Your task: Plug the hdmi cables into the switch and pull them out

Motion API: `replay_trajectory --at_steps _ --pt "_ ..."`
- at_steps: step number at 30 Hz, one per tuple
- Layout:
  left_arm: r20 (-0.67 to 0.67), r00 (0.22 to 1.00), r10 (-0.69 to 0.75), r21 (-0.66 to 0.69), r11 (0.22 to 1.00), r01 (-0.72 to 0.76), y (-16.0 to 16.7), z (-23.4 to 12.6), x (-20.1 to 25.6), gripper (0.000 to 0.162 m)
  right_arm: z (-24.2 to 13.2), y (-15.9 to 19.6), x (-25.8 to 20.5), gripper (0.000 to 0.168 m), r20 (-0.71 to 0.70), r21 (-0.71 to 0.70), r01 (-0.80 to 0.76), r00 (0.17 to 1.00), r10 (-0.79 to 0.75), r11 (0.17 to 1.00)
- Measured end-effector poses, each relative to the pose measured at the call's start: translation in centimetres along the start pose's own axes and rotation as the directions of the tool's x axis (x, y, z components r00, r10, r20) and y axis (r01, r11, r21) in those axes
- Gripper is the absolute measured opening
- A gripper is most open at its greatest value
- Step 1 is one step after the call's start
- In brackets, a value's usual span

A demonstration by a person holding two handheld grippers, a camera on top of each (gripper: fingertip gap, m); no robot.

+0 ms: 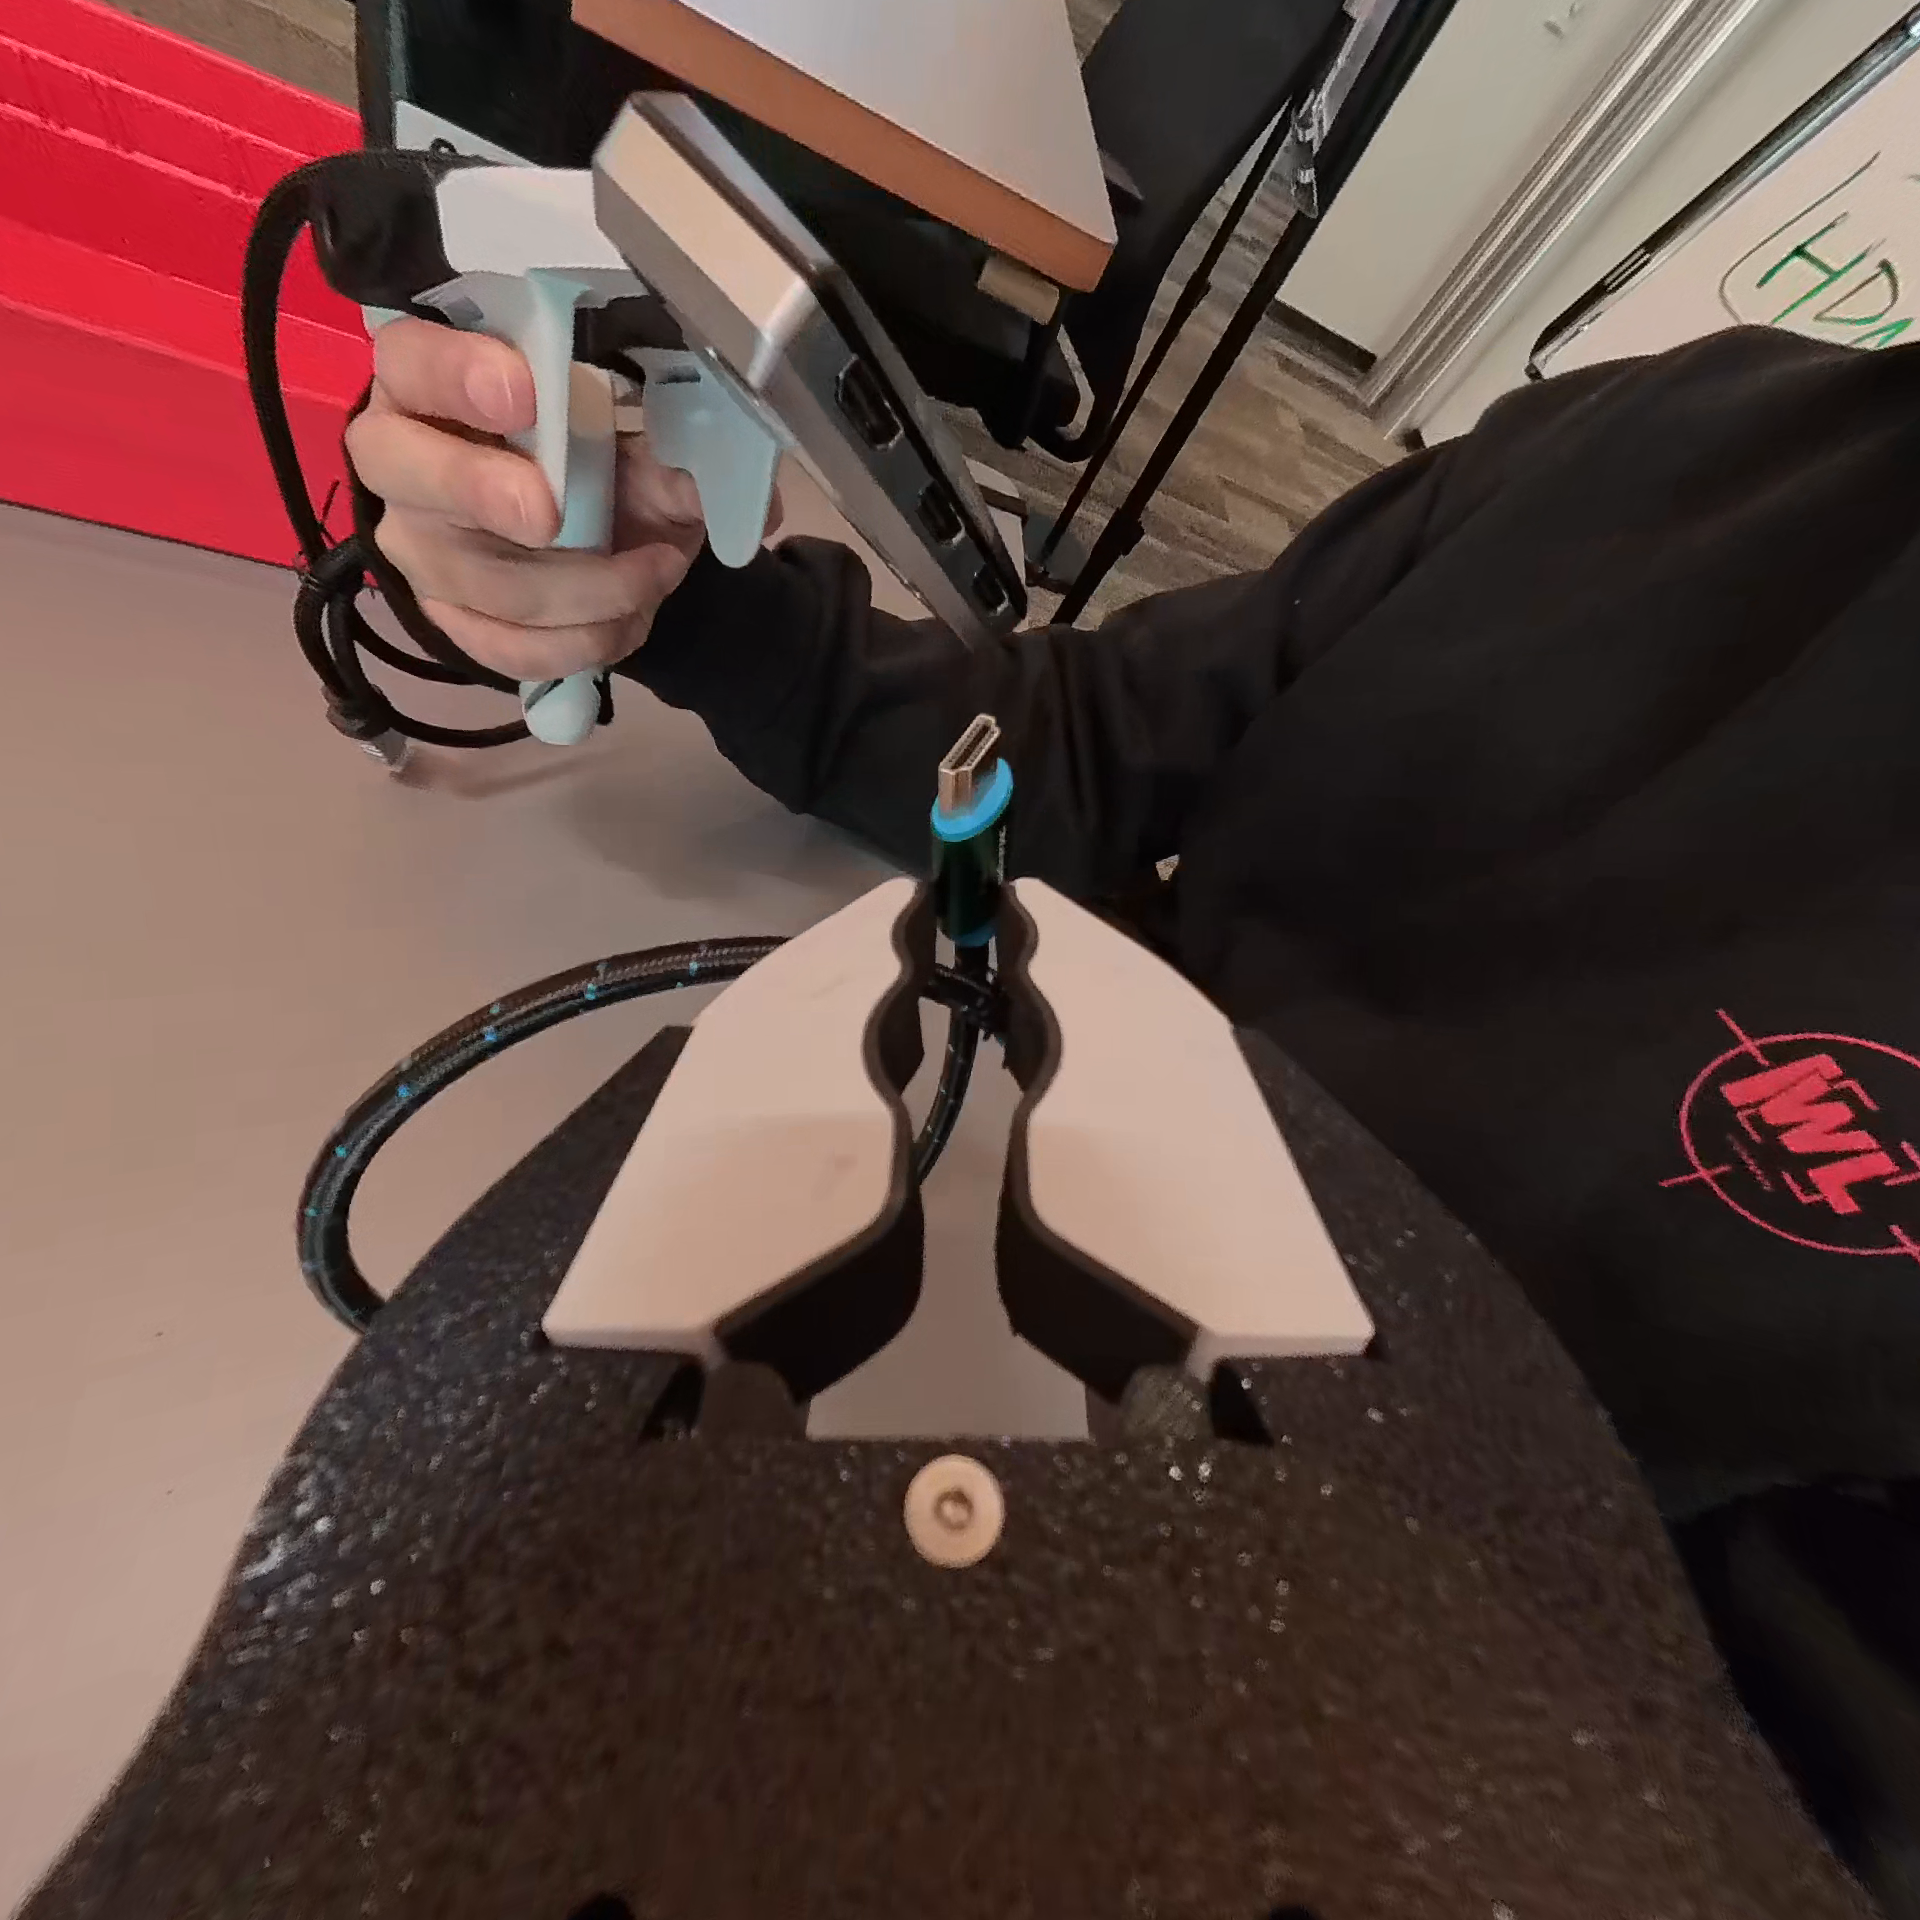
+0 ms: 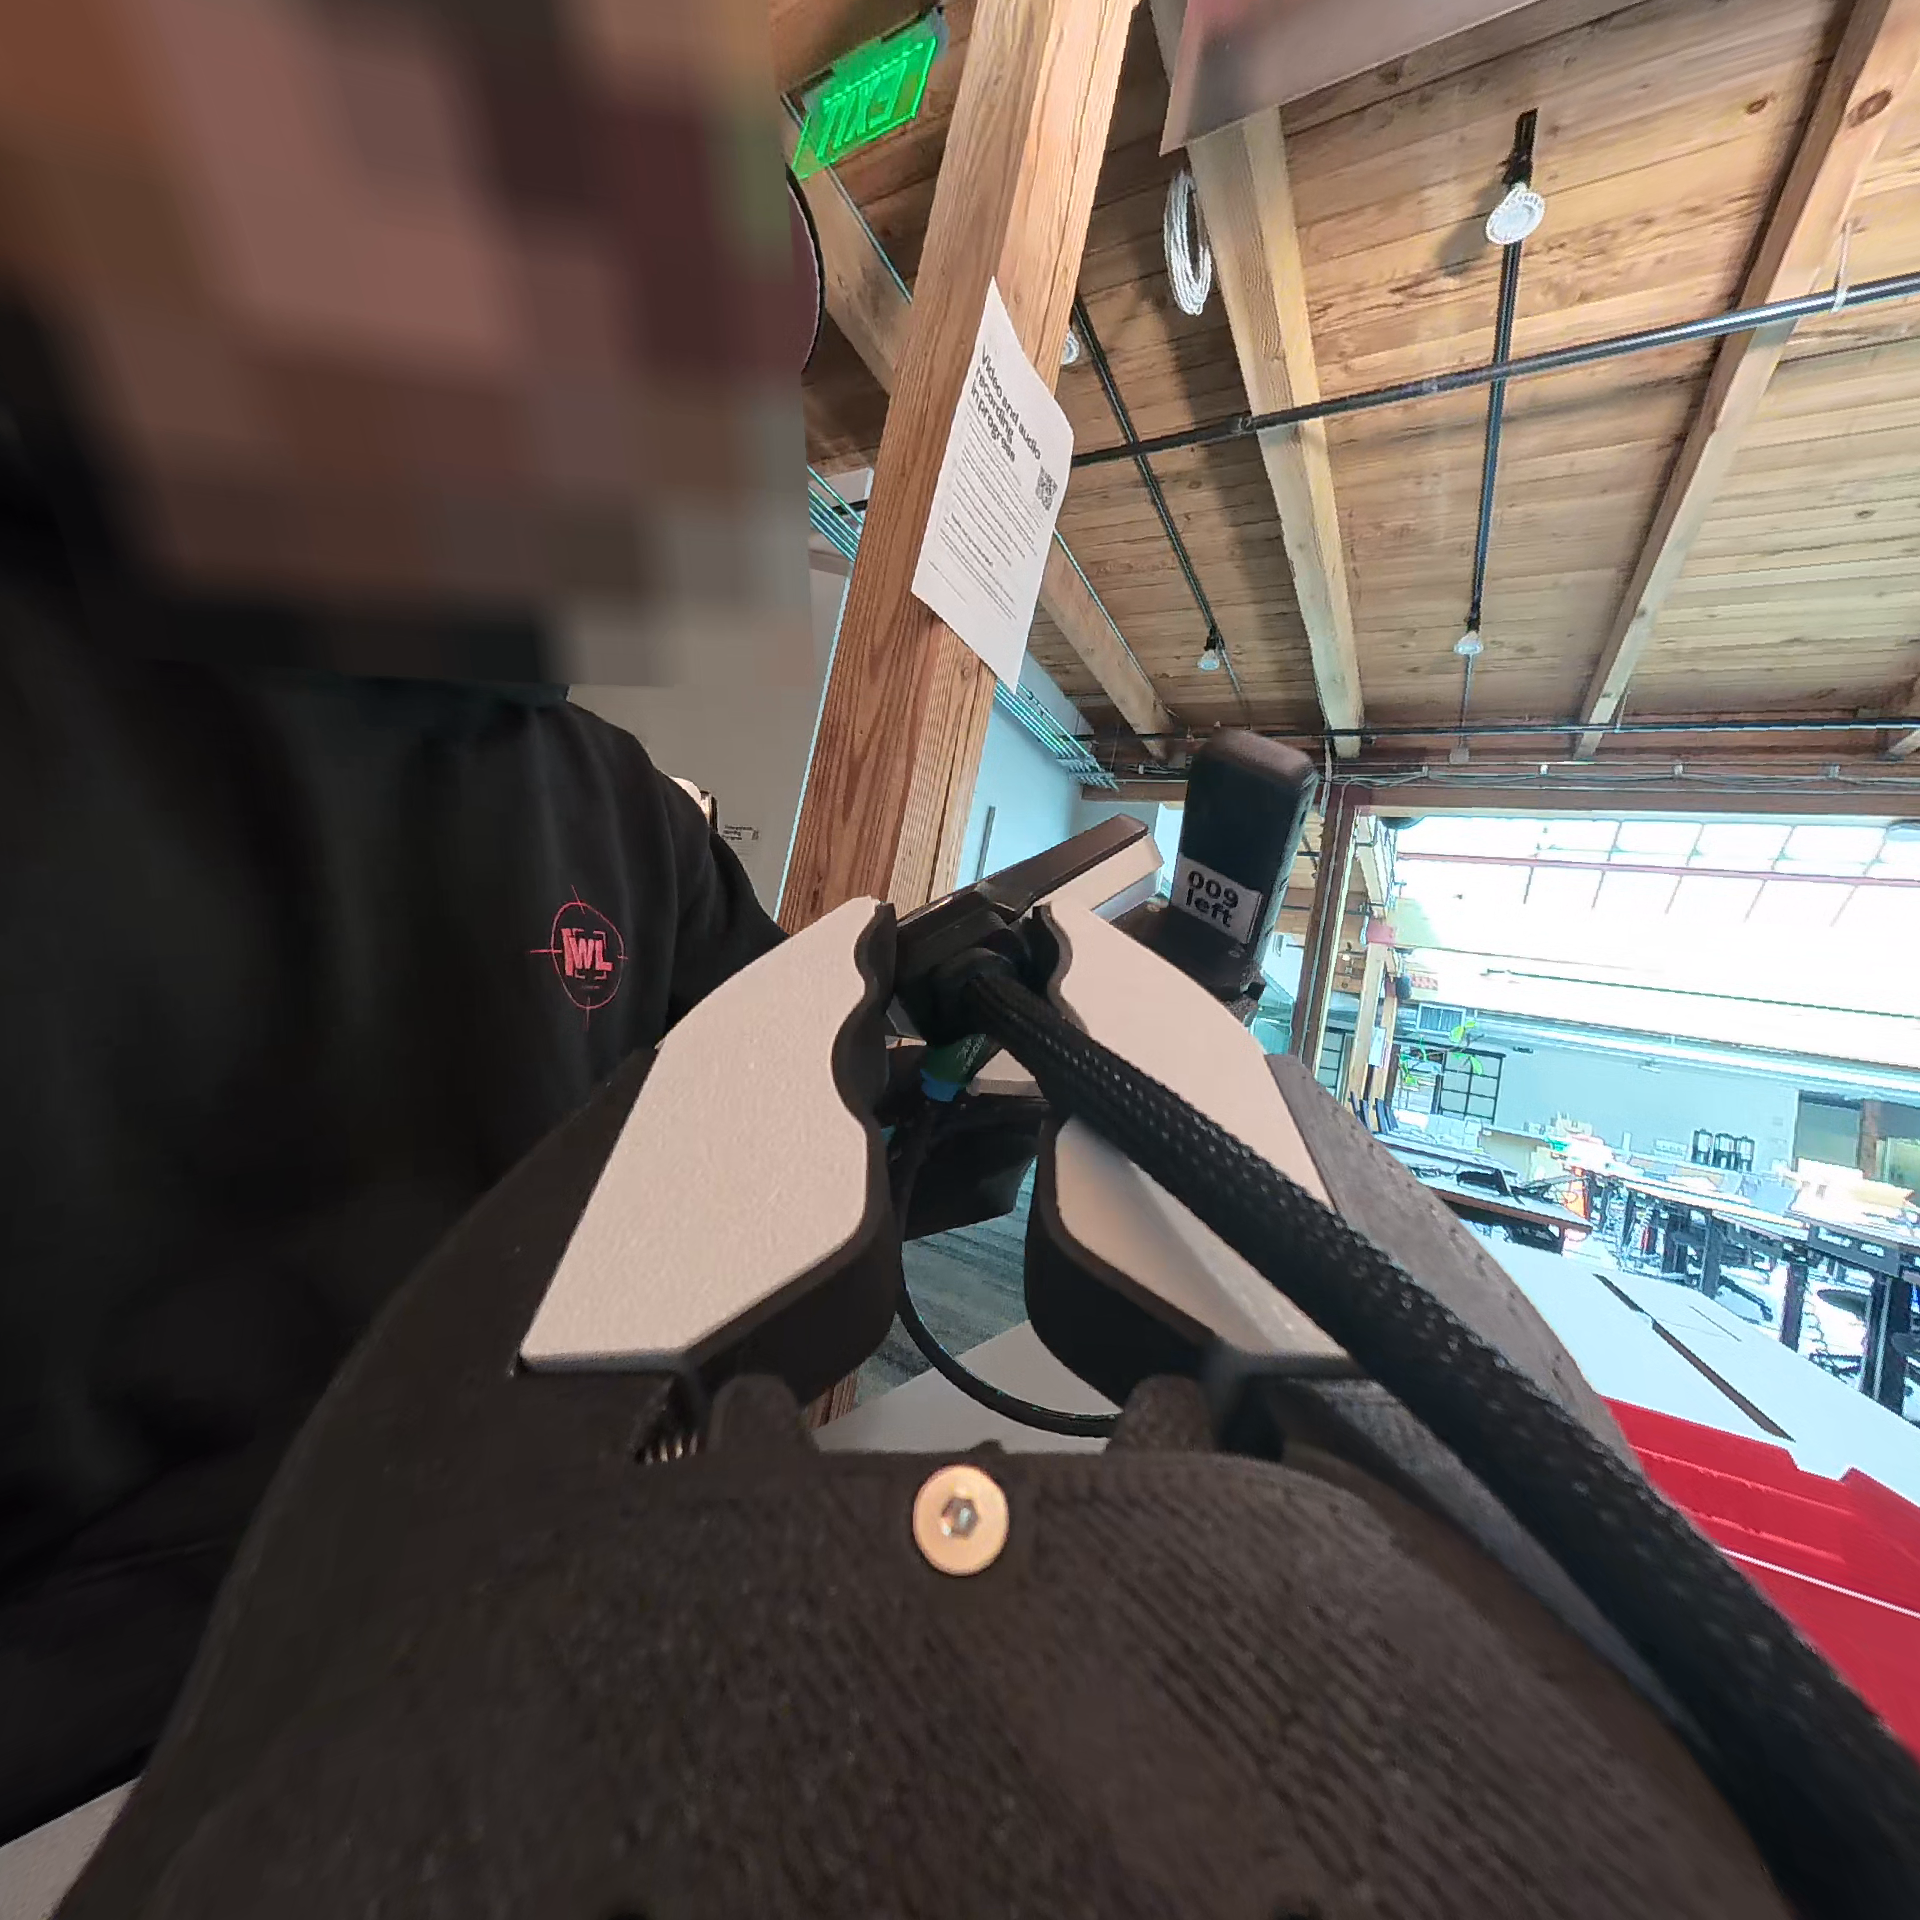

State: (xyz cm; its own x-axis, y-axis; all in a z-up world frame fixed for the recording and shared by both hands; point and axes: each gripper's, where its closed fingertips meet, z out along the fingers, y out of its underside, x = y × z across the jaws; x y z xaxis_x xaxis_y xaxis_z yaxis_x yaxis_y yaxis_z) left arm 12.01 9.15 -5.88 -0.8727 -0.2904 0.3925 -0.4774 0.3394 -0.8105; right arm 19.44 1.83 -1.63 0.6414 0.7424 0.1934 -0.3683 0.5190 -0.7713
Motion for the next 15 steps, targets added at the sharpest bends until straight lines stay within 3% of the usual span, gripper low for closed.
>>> replay_trajectory --at_steps 5,9,12,15 --pt "0.046 0.999 -0.002 -0.010 1.000 0.003 0.0 0.1 -0.8 0.011 0.0 0.8 0.4 0.025 -0.030 -0.056 0.008 0.999 -0.010 0.998" --pt "0.300 0.954 0.028 -0.051 0.999 -0.014 1.2 -0.4 -4.1 0.011 -0.1 1.3 1.0 0.025 -0.077 -0.110 0.029 0.996 -0.037 0.994" --pt "0.575 0.811 0.109 -0.131 0.991 -0.040 3.1 -1.4 -7.6 0.011 -0.5 1.6 1.3 0.025 -0.113 -0.158 0.046 0.991 -0.064 0.986" --pt "0.803 0.543 0.247 -0.245 0.966 -0.078 5.4 -2.4 -11.4 0.011 -1.0 1.4 1.5 0.025 -0.136 -0.161 0.058 0.987 -0.080 0.985"
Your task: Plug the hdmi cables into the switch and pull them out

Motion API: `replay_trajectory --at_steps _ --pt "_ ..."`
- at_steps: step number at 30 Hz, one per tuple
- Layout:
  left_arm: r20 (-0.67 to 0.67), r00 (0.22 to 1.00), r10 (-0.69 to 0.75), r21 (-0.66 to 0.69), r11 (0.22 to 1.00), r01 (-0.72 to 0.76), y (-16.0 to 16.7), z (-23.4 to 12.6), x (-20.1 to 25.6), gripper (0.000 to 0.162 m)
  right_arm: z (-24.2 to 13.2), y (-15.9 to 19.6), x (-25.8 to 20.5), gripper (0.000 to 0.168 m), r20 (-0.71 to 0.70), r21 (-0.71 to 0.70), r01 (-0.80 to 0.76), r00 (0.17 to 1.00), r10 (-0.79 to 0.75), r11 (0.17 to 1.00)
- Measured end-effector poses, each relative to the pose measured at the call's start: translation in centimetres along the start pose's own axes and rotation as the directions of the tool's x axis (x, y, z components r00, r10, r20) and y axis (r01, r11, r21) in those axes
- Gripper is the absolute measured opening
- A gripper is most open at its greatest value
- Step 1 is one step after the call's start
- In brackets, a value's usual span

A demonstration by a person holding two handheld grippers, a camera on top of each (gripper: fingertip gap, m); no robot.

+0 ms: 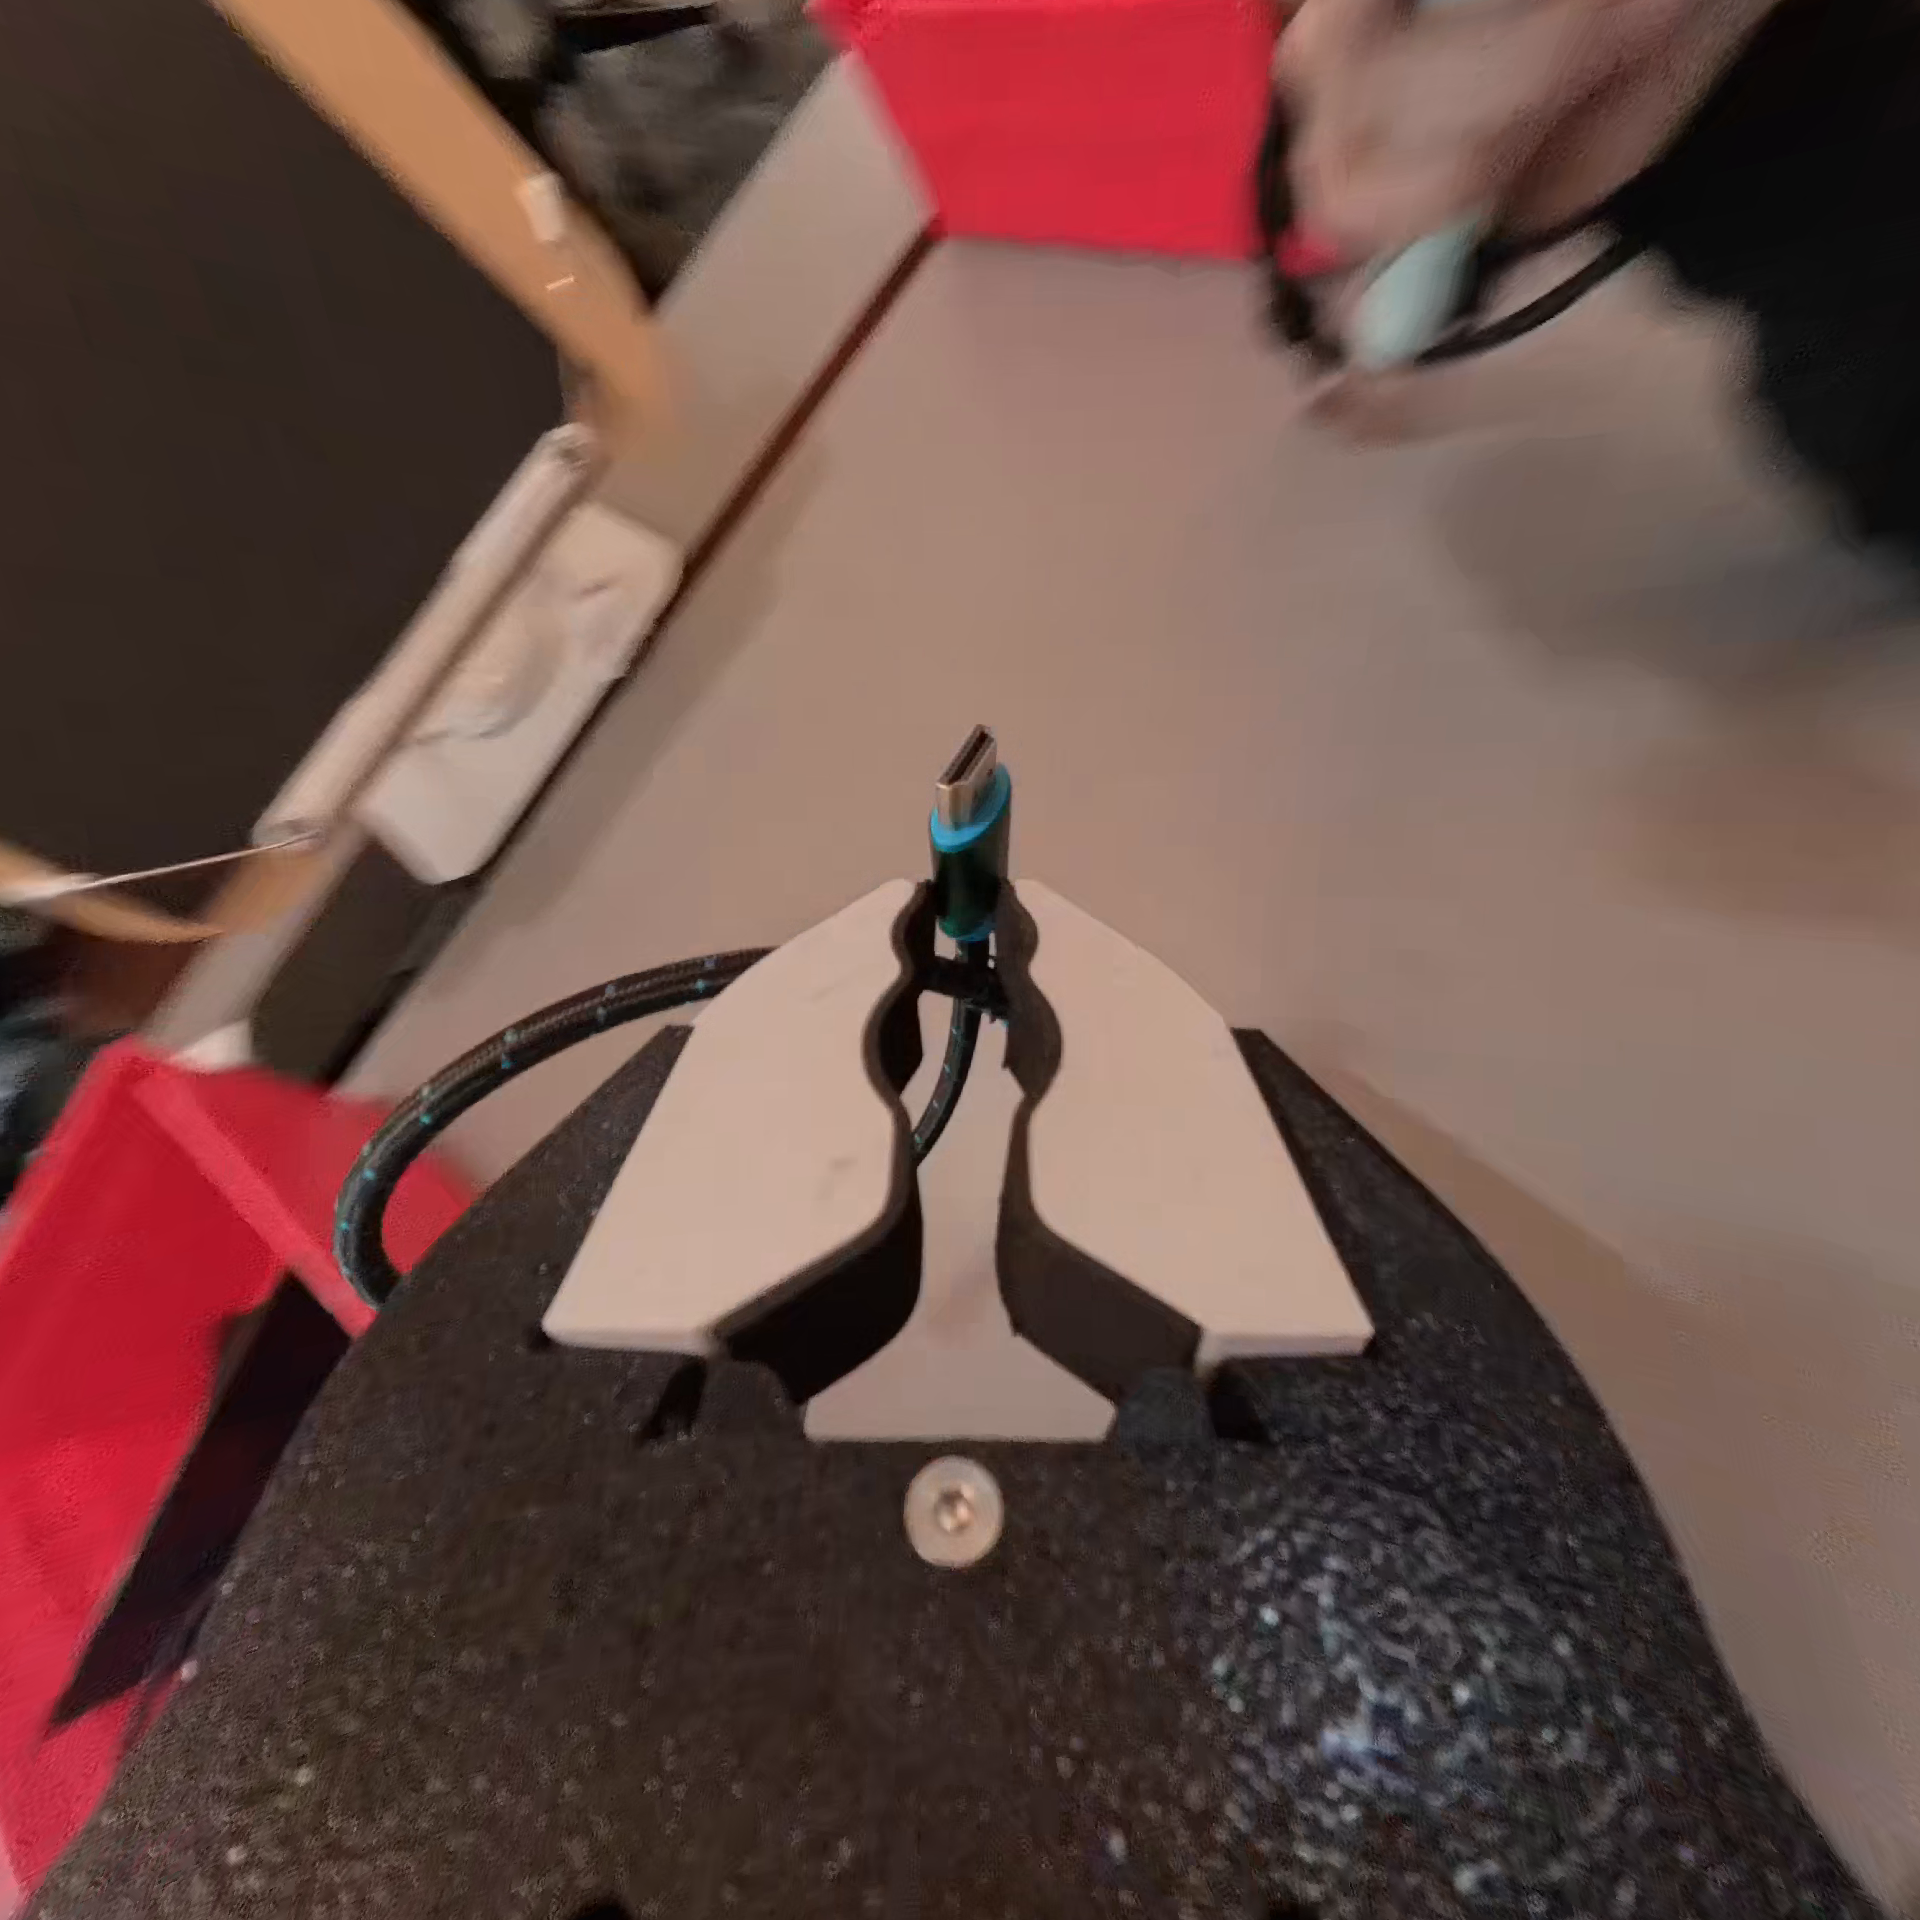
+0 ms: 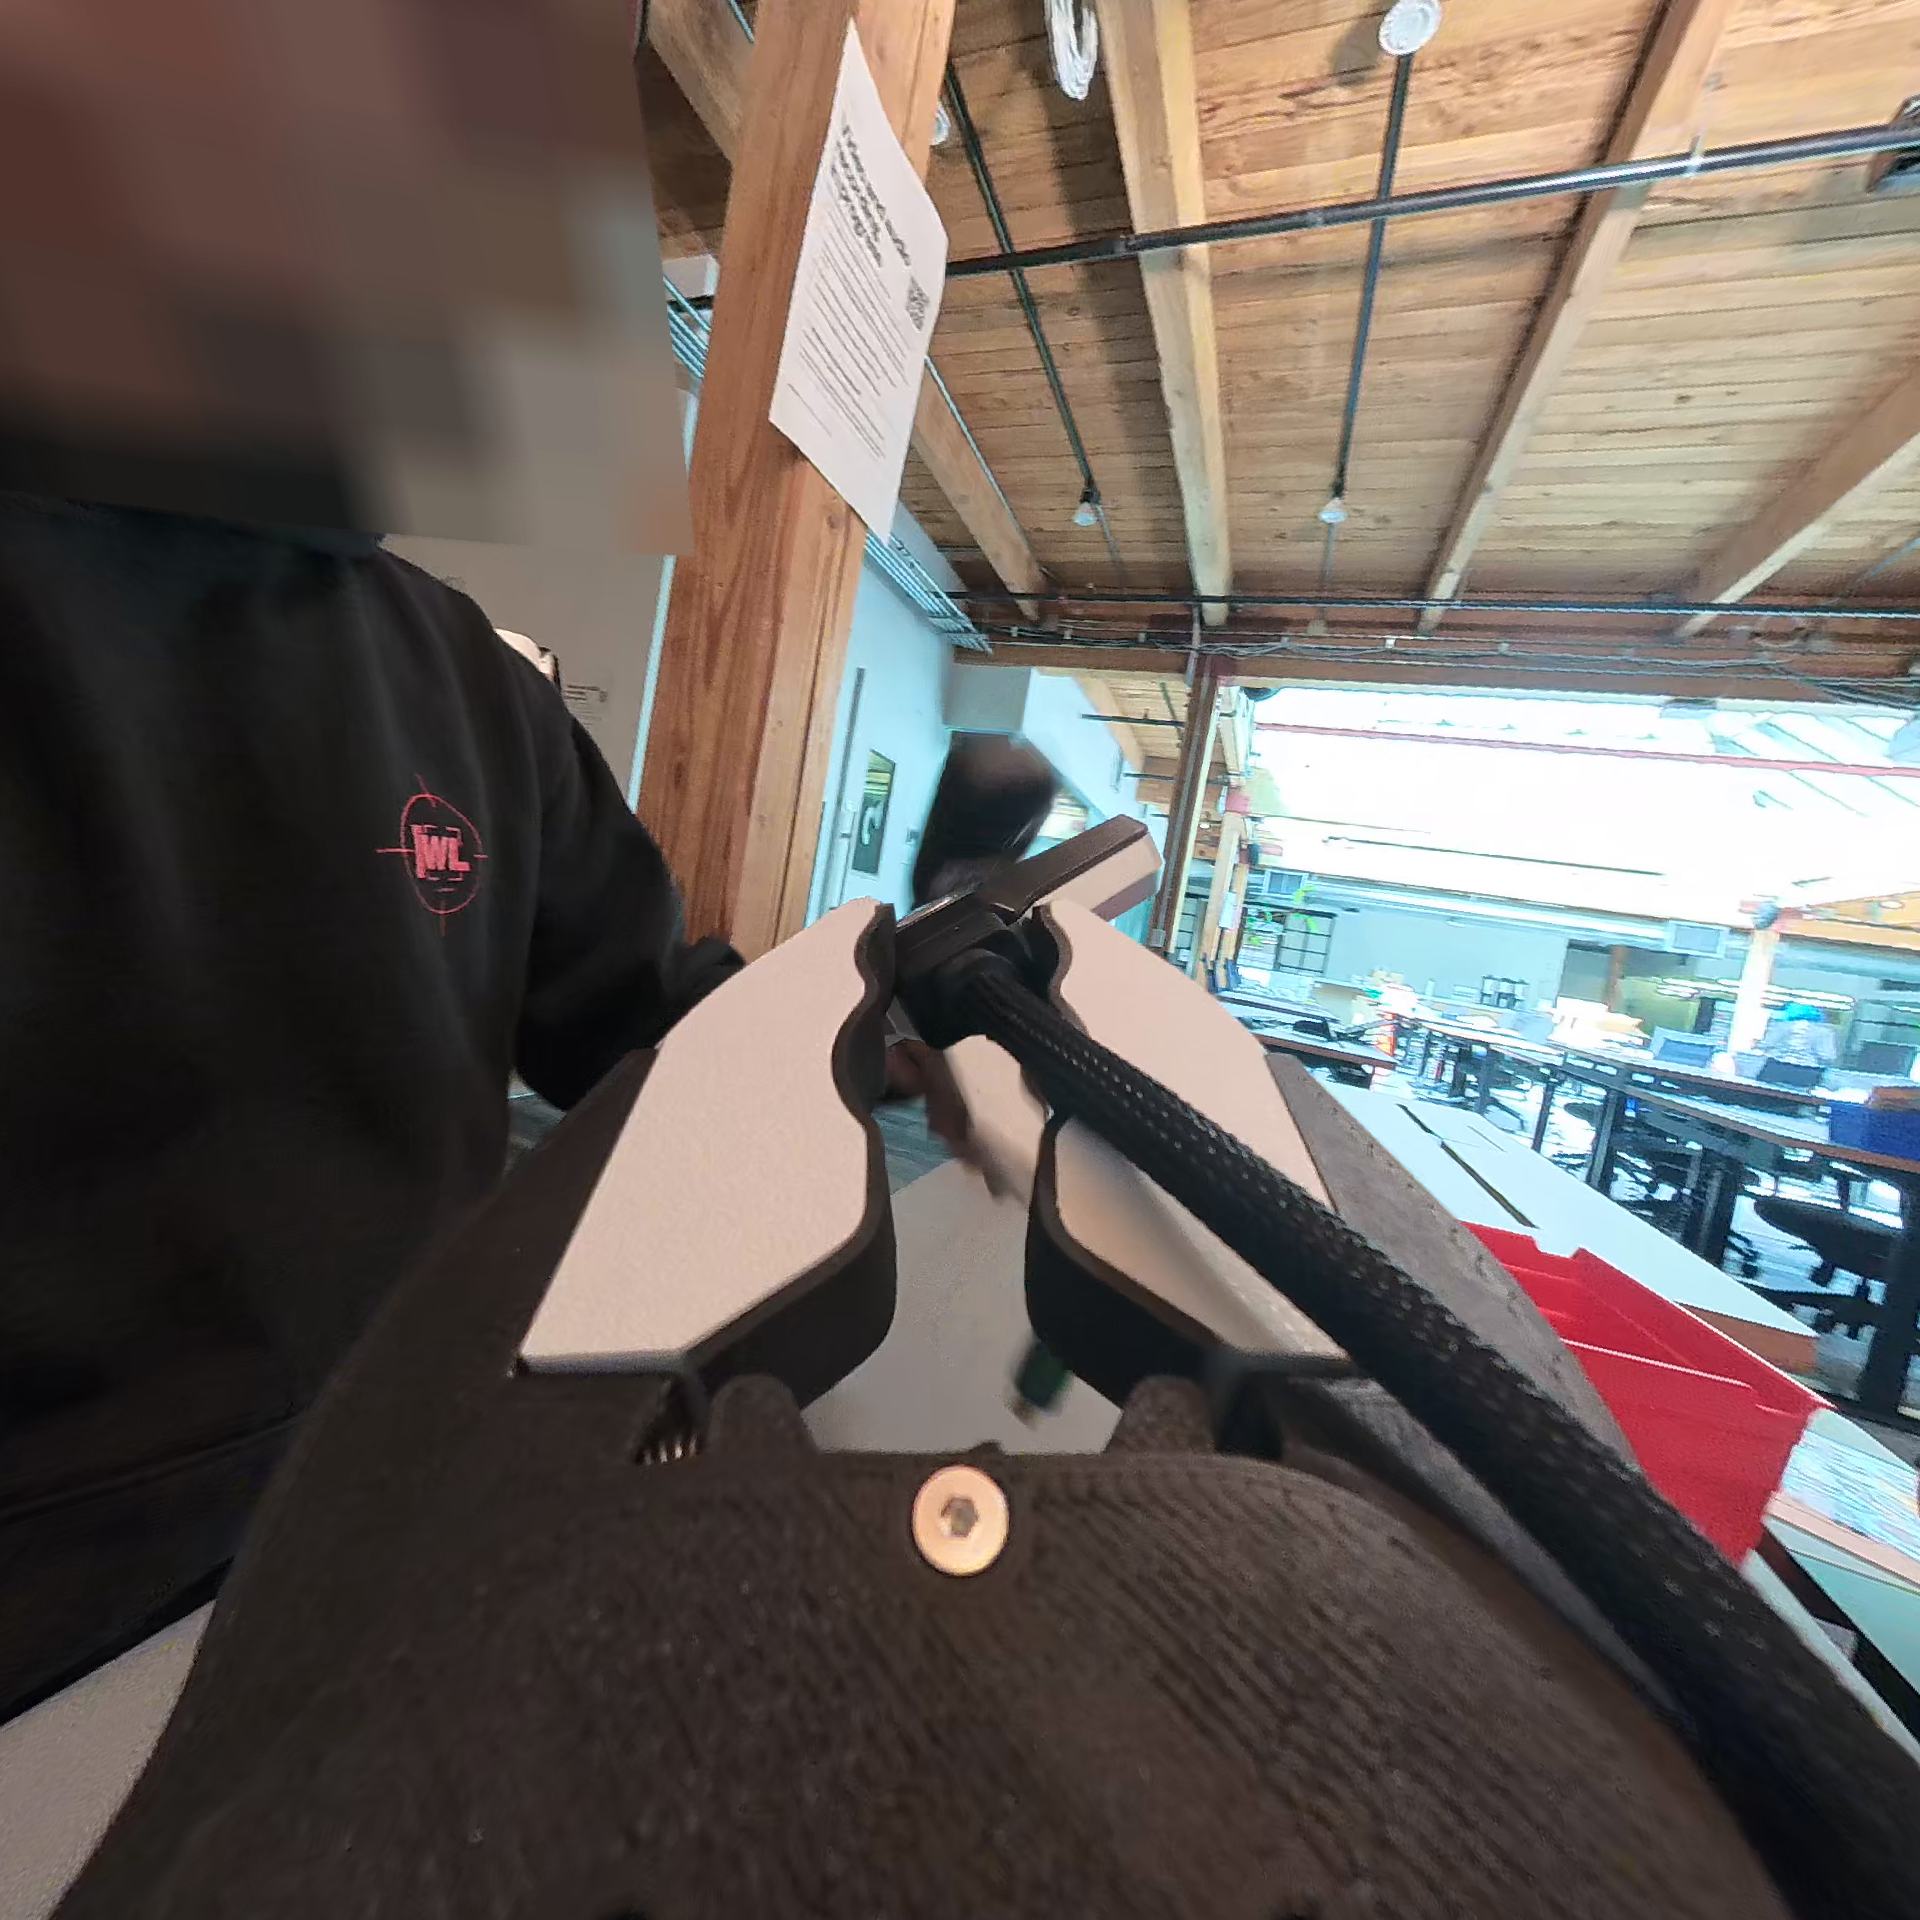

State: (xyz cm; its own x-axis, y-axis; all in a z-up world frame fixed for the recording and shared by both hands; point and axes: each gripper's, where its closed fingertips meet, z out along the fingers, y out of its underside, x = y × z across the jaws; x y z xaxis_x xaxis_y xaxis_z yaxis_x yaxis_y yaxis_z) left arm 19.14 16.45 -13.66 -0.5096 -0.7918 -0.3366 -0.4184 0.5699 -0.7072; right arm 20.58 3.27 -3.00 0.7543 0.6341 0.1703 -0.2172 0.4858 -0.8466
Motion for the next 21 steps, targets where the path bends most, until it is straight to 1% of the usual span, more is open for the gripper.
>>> replay_trajectory --at_steps 2,4,6,8,10,12,15,17,18,21 --pt "0.226 0.969 0.100 -0.053 0.994 -0.090 2.4 1.9 -0.8 0.011 -0.3 -0.1 0.2 0.025 -0.015 0.003 0.007 1.000 -0.007 1.000" --pt "0.407 0.893 0.191 -0.093 0.982 -0.167 4.5 3.5 -1.0 0.011 -0.5 -0.2 0.2 0.025 -0.022 0.006 0.012 1.000 -0.012 1.000" --pt "0.515 0.801 0.304 -0.180 0.952 -0.246 6.7 4.9 -0.7 0.011 -0.7 -0.3 0.3 0.025 -0.028 0.004 0.016 0.999 -0.016 1.000" --pt "0.545 0.761 0.351 -0.230 0.936 -0.266 8.2 6.0 0.3 0.011 -0.7 -0.2 0.3 0.025 -0.032 -0.005 0.020 0.999 -0.020 1.000" --pt "0.538 0.748 0.388 -0.242 0.922 -0.303 8.4 6.4 1.6 0.011 -0.8 -0.1 0.3 0.025 -0.035 -0.010 0.021 0.999 -0.021 1.000" --pt "0.475 0.790 0.388 -0.231 0.921 -0.313 8.3 7.0 3.5 0.015 -0.8 0.0 0.4 0.025 -0.037 -0.010 0.018 0.999 -0.019 1.000" --pt "0.377 0.871 0.315 -0.187 0.947 -0.261 8.3 7.5 6.0 0.029 -1.0 0.1 0.6 0.025 -0.040 -0.007 0.012 0.999 -0.012 1.000" --pt "0.312 0.917 0.250 -0.191 0.962 -0.198 8.9 7.8 7.1 0.040 -1.1 0.2 0.6 0.025 -0.047 -0.013 0.016 0.999 -0.016 1.000" --pt "0.289 0.930 0.226 -0.199 0.965 -0.172 9.3 7.9 7.5 0.043 -1.1 0.1 0.6 0.025 -0.047 -0.013 0.017 0.999 -0.018 1.000" --pt "0.240 0.953 0.184 -0.184 0.973 -0.142 9.7 7.5 8.1 0.045 -1.2 0.0 0.6 0.025 -0.047 -0.008 0.019 0.999 -0.020 1.000"
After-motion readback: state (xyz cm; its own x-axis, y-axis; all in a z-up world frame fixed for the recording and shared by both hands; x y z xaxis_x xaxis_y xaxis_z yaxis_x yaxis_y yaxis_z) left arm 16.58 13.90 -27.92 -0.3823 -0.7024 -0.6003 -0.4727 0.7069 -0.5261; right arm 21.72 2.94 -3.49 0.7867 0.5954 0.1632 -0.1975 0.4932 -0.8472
